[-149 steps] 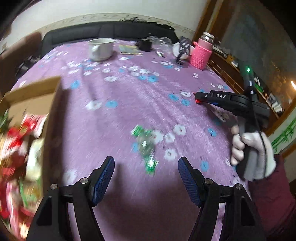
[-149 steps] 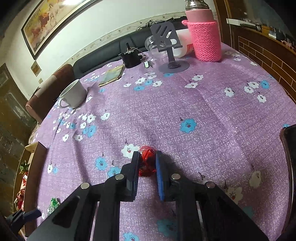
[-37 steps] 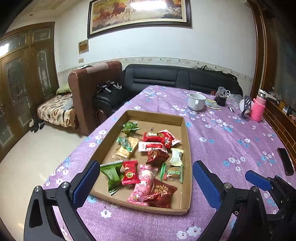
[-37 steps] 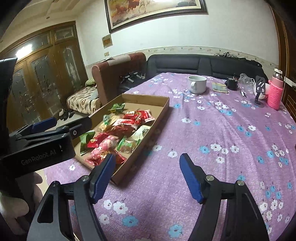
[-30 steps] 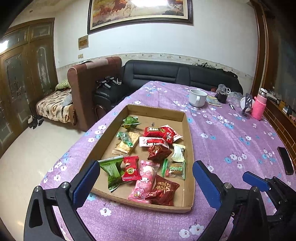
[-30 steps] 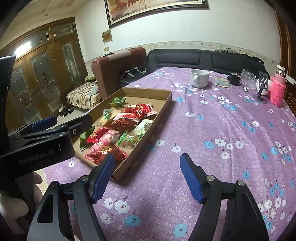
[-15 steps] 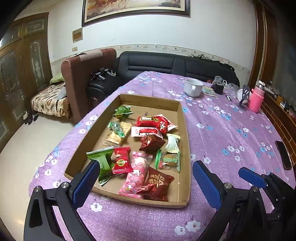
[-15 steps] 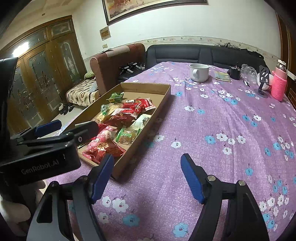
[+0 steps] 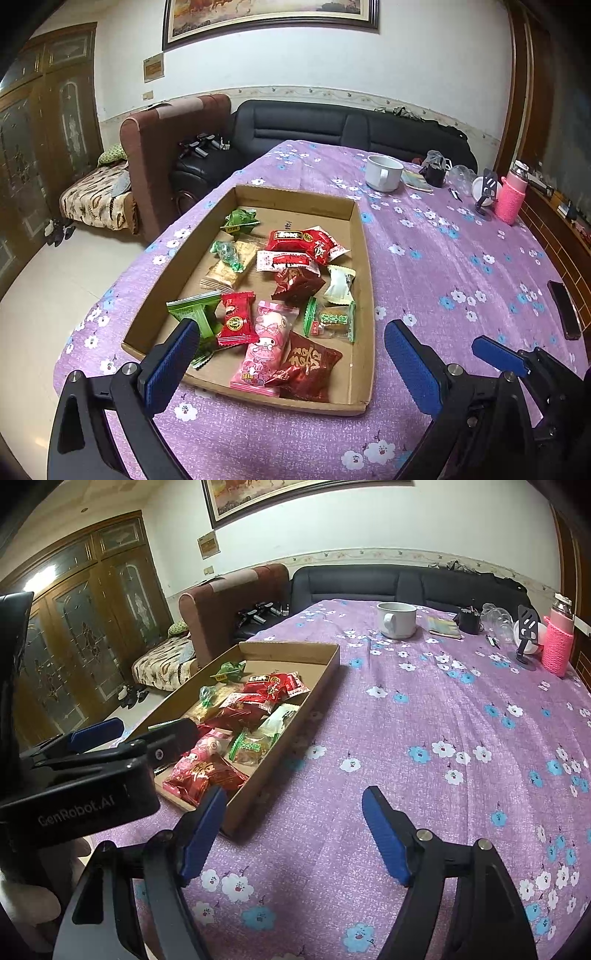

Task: Organize snacks

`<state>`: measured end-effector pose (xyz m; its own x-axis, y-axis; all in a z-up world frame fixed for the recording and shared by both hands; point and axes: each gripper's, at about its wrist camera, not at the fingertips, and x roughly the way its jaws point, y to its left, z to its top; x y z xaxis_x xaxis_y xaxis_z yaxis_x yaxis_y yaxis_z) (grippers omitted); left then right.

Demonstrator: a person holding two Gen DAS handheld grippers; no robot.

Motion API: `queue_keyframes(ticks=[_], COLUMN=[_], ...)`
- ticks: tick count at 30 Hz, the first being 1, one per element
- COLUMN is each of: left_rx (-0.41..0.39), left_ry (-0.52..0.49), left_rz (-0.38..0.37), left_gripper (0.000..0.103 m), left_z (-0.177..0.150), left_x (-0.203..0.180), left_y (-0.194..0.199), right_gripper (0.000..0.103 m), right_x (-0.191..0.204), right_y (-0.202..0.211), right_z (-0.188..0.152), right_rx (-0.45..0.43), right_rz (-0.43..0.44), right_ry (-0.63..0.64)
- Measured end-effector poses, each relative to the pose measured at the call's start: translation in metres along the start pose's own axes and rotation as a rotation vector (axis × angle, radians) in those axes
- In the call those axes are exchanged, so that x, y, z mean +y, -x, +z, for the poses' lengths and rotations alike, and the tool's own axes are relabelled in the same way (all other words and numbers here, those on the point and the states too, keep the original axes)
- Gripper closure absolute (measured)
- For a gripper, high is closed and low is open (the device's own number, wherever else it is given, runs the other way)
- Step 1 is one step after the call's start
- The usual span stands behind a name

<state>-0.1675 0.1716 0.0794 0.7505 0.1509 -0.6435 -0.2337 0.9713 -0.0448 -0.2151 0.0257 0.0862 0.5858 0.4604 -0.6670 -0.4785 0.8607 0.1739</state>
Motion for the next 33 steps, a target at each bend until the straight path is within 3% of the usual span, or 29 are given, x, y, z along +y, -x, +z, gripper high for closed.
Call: queue_keyframes(ticks=[7,18,33], left_rx=[-0.030,-0.157,-0.164], left_ry=[0.015,0.036,0.023], left_rz=[0.002,0.023,0.027], left_gripper=[0.002,0.002,0.002], left_z=[0.000,0.000,-0.009], left_x=[0.002,0.010,0.009], left_y=[0.008,0.045,0.060], right_gripper=[0.027,0.027,0.025], right_x=[0.002,0.012,0.021], right_y=[0.001,0.015,0.033], right_z=[0.000,-0.003,-0.009], right_rx=[-0.004,-0.032,-0.064], right_rz=[-0.001,-0.003,-0.008], right_ry=[0.010,0.038,0.061])
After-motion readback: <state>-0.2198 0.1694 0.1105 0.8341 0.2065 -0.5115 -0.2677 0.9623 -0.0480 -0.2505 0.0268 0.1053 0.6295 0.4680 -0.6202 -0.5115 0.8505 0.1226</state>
